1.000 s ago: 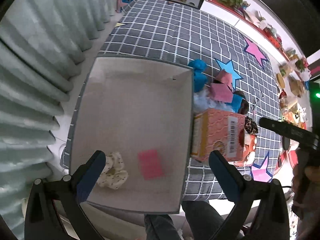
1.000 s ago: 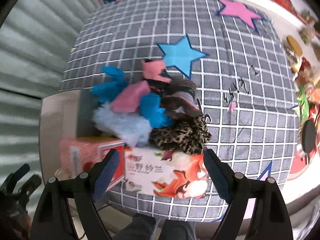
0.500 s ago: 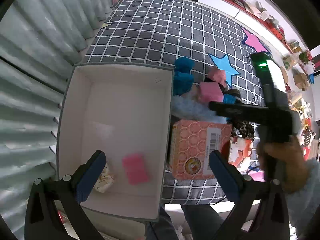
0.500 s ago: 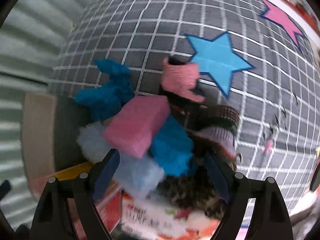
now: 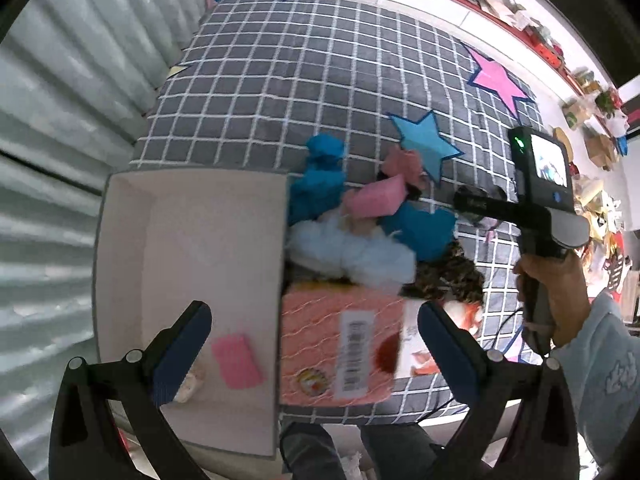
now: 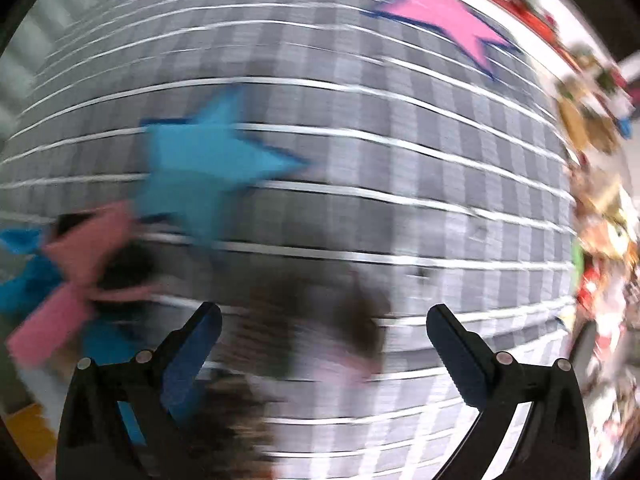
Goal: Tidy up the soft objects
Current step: 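Move both tools back toward the pile of soft items, then grasp the pink knit sock with the left tool while the right tool grasps the striped sock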
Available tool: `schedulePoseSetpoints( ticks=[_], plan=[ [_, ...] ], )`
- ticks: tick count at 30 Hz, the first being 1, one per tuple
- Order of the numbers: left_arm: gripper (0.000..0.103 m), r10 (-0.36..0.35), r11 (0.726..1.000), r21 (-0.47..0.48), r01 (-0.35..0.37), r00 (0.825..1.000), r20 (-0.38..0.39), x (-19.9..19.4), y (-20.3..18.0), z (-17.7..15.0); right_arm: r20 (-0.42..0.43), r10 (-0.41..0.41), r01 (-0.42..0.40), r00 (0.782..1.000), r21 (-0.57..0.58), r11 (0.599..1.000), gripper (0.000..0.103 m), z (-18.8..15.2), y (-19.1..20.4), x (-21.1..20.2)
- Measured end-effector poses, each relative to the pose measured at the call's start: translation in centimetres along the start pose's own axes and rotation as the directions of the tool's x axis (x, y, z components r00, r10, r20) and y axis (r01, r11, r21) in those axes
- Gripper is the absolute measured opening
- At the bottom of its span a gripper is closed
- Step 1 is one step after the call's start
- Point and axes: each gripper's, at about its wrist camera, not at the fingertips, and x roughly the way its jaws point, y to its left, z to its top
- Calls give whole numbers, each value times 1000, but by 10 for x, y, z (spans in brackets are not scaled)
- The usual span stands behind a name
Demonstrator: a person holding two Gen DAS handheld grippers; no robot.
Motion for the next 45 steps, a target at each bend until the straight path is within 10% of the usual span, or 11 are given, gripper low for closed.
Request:
schedulePoseSetpoints(
  ticks=[21, 35, 40, 45],
  plan=[
    [103, 28, 999, 29, -26, 995, -101, 75, -97, 101, 10, 245, -241, 970, 212, 947, 103, -17, -144, 24],
    [103, 193, 981, 52, -187, 961, -196, 173, -113, 135, -2, 304, -303, 953, 74, 950, 103, 3, -97, 26],
    [101, 188, 981, 87, -173, 958, -218, 190, -120, 130, -22, 342, -341, 940, 39, 939, 68, 16, -53, 20],
    [75, 172, 983, 108, -150, 956, -236, 202, -131, 129, -34, 379, -379, 925, 16, 925, 59, 22, -44, 15]
  ],
)
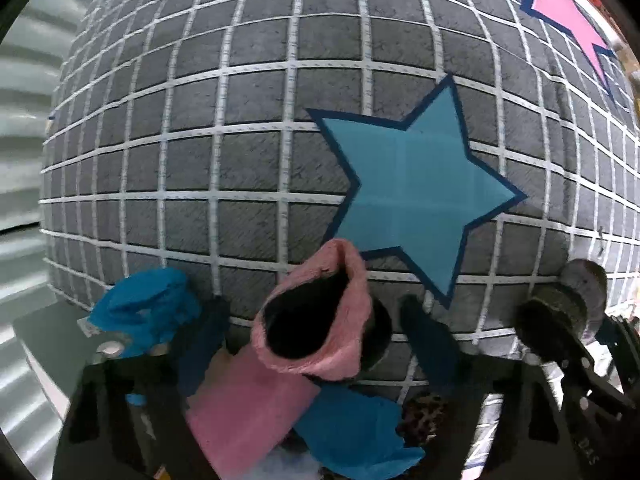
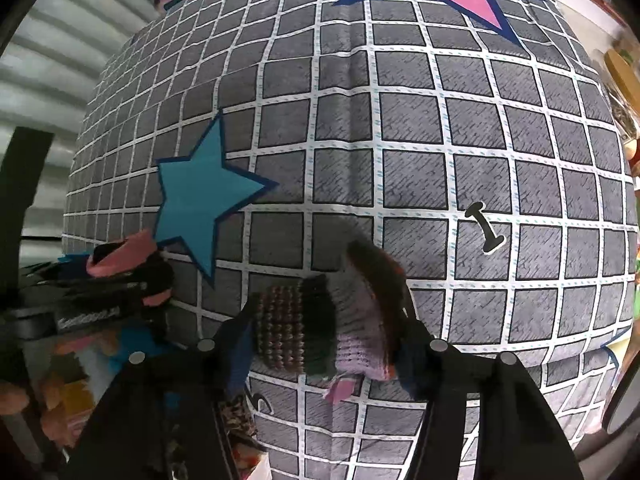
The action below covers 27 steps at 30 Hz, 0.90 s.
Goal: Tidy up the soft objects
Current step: 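Grasp the pink knit sock with the left tool while the right tool grasps the striped sock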
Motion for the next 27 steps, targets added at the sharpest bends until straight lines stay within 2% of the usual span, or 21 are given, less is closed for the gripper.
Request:
schedulePoseSetpoints(
  ticks=[2, 3, 5, 8, 17, 27],
  plan=[
    [43, -19, 1000, 10, 20, 1000, -8, 2, -5, 3, -1, 11, -11, 1000, 15, 1000, 59, 2, -5, -1],
    [40, -24, 1000, 17, 24, 1000, -7, 0, -8, 6, 0, 11, -11, 1000, 25, 1000, 59, 6, -4, -1],
    [25, -35, 999, 31, 35, 999, 7, -7, -12, 15, 8, 18, -18, 1000, 45, 999, 59, 8, -9, -5],
    [24, -77, 997, 30, 75, 996, 41, -23, -9, 27, 21, 19, -20, 1000, 59, 998, 59, 5, -14, -14],
    [24, -91, 995, 60, 83, 987, 132, -68, -10, 28, 30, 14, -17, 999, 71, 997, 59, 0, -17, -29],
    [24, -54, 996, 77, 36, 970, 239, -148, 10, -3, 68, 16, -16, 998, -1, 1000, 59, -1, 14, -53]
  ],
)
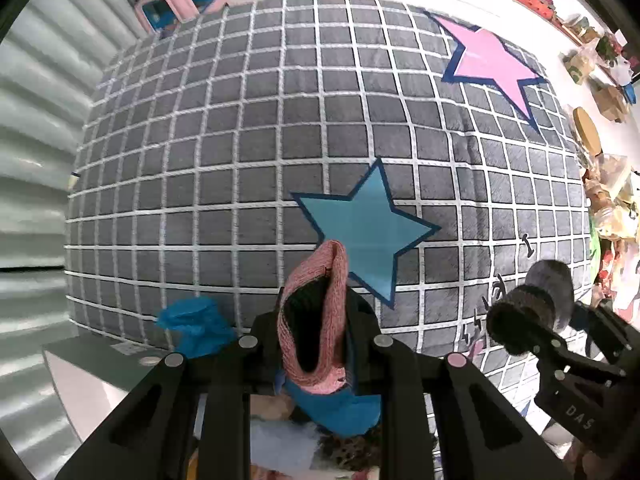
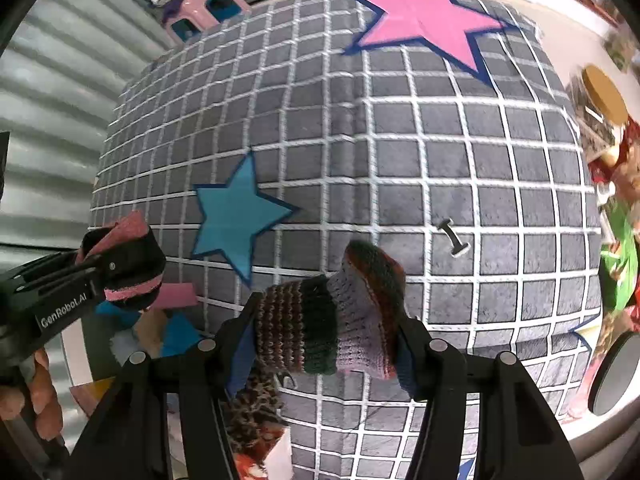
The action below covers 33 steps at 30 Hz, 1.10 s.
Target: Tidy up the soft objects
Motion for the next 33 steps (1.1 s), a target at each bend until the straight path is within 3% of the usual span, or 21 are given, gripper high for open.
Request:
schedulePoseSetpoints(
  ticks=[8, 13, 33],
  plan=[
    [24, 18, 1000, -17, -17, 999, 51, -38, 40, -33, 19, 7, -5, 1000, -78, 997, 59, -8, 42, -11],
    [24, 17, 1000, -25, -15, 996, 88, -27, 39, -57, 27, 5, -1, 1000, -117, 993, 59, -21, 67, -17],
    [24, -23, 1000, -2, 24, 978, 210, -77, 80, -134, 75, -43, 51, 996, -118, 992, 59, -89, 115, -48]
  ],
)
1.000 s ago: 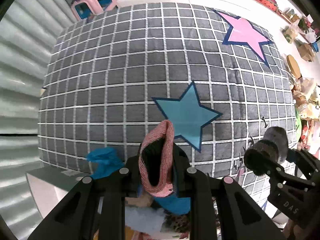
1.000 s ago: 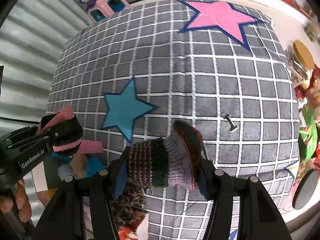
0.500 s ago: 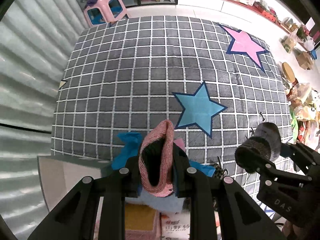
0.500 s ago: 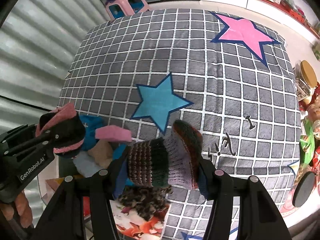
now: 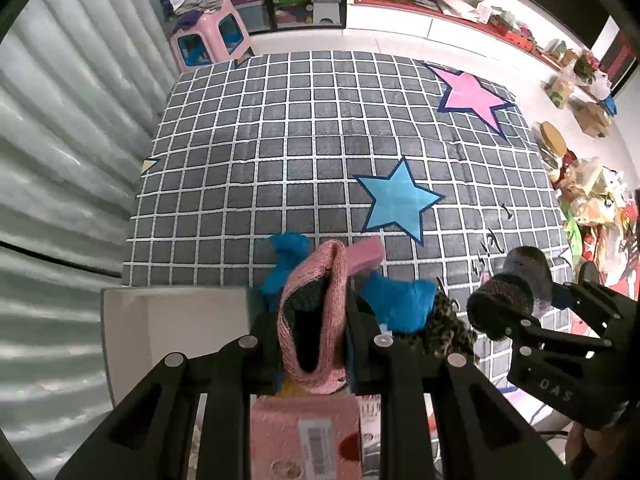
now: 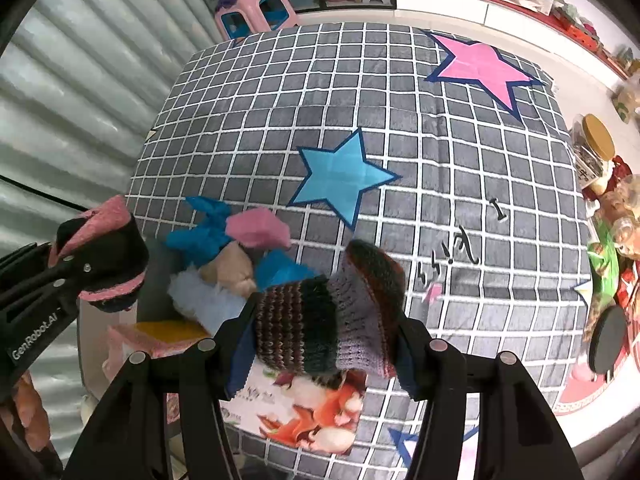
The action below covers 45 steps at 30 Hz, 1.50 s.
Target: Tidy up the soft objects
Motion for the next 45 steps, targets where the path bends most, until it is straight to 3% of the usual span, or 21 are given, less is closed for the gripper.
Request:
schedulePoseSetpoints(
  ticks=[30, 45],
  plan=[
    [24, -79, 996, 41, 77, 995, 59, -57, 42, -98, 31, -35, 34, 999, 44, 998, 59, -87, 59, -40],
    [24, -66, 996, -52, 69, 996, 63, -61, 93, -137, 33, -15, 17, 999, -66, 998, 59, -99, 125, -41]
  ],
)
